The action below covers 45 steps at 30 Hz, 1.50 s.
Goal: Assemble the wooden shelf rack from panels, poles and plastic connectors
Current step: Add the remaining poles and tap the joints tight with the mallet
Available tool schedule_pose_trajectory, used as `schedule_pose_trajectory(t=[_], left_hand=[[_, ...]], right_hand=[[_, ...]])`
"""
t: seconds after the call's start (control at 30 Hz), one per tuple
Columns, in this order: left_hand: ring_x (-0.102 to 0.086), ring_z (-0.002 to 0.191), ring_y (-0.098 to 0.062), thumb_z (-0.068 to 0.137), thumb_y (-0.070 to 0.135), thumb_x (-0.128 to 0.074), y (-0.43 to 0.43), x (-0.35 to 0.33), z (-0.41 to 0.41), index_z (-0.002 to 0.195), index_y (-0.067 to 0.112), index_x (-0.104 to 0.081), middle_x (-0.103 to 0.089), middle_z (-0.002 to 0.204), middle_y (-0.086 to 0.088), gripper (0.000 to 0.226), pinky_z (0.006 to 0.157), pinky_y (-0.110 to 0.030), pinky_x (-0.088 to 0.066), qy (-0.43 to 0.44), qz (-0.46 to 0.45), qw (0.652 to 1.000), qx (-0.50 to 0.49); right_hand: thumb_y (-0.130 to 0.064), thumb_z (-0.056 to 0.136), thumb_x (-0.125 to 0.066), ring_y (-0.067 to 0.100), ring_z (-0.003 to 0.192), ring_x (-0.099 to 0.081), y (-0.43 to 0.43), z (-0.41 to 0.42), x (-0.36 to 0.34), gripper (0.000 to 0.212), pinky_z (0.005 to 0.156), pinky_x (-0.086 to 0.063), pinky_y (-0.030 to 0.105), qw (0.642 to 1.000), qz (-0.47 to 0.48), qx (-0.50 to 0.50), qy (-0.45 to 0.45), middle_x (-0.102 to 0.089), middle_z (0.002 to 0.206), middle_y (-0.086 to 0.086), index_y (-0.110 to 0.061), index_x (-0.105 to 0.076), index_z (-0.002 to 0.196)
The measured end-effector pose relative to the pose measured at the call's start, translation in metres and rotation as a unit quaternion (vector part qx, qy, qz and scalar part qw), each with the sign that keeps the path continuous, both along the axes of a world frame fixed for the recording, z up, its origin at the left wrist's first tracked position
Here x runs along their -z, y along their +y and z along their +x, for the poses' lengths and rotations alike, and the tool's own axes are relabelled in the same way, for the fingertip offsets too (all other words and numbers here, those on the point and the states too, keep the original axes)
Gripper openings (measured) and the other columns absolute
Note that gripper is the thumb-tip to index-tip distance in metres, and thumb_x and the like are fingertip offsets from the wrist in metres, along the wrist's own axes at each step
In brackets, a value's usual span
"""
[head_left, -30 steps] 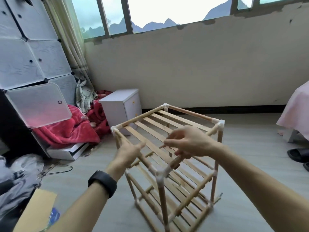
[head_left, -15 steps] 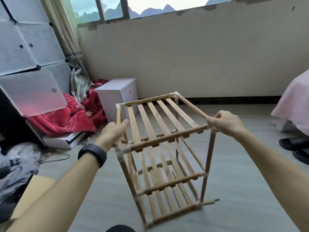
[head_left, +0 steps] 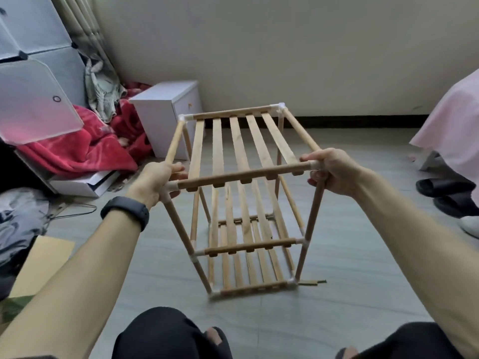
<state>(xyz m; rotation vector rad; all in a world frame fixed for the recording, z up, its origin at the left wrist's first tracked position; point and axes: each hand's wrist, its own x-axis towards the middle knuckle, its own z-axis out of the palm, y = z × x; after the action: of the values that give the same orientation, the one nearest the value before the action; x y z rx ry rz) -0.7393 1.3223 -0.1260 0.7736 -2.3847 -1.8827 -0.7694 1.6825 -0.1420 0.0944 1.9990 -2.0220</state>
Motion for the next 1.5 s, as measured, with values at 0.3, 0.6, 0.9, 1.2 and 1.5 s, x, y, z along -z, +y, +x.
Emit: schedule_pose_trajectory(t=[0.3,0.6,0.9,1.2,1.5], left_hand=[[-0.061,0.107,-0.036,0.079,0.084,-0.053,0.016,-0.016,-0.021,0.135,0.007,-0.044,-0.063,0.116,-0.014,0.096,0.083,-0.044,-0.047,-0.078,-0.486,0.870,0.040],[-0.062,0.099,-0.032,0.078,0.073,-0.063,0.010,-0.009,-0.034,0.135,0.010,-0.042,-0.068,0.103,-0.008,0.087,0.074,-0.041,-0.047,-0.068,-0.474,0.877,0.031],[-0.066,0.084,-0.027,0.077,0.073,-0.065,0.001,-0.008,-0.040,0.115,0.015,-0.057,-0.069,0.087,-0.004,0.070,0.070,-0.039,-0.053,-0.039,-0.490,0.870,0.044],[-0.058,0.108,-0.028,0.095,0.070,-0.037,0.039,-0.028,-0.045,0.121,0.026,-0.062,-0.063,0.114,-0.005,0.057,0.089,-0.046,-0.051,0.126,-0.577,0.800,0.103],[-0.060,0.103,-0.024,0.076,0.088,-0.038,0.103,-0.011,-0.017,0.125,0.025,-0.053,-0.061,0.115,-0.004,0.081,0.085,-0.046,-0.053,-0.012,-0.543,0.816,0.197]], right_hand=[[-0.028,0.085,-0.079,0.031,0.107,-0.073,-0.003,0.001,-0.011,0.054,0.094,-0.057,0.051,0.993,0.011,-0.113,-0.030,-0.074,0.115,0.015,-0.002,-0.057,0.126],[-0.041,0.093,-0.068,0.029,0.112,-0.070,-0.010,-0.013,0.004,0.065,0.078,-0.062,0.033,0.958,-0.224,-0.148,-0.098,-0.062,0.139,0.017,-0.003,-0.050,0.143],[-0.035,0.085,-0.072,0.019,0.080,-0.070,-0.021,-0.016,0.012,0.060,0.054,-0.049,0.018,0.960,-0.216,-0.154,-0.092,-0.069,0.118,0.009,-0.002,-0.058,0.133],[-0.041,0.105,-0.049,0.028,0.094,-0.075,-0.113,0.023,0.025,0.044,0.071,-0.063,0.039,0.961,-0.270,0.058,-0.017,-0.073,0.116,0.019,-0.003,-0.060,0.124],[-0.043,0.103,-0.050,0.010,0.070,-0.071,-0.098,0.027,0.029,0.032,0.062,-0.060,0.031,0.916,0.222,-0.069,0.327,-0.073,0.075,-0.005,-0.025,-0.070,0.085]])
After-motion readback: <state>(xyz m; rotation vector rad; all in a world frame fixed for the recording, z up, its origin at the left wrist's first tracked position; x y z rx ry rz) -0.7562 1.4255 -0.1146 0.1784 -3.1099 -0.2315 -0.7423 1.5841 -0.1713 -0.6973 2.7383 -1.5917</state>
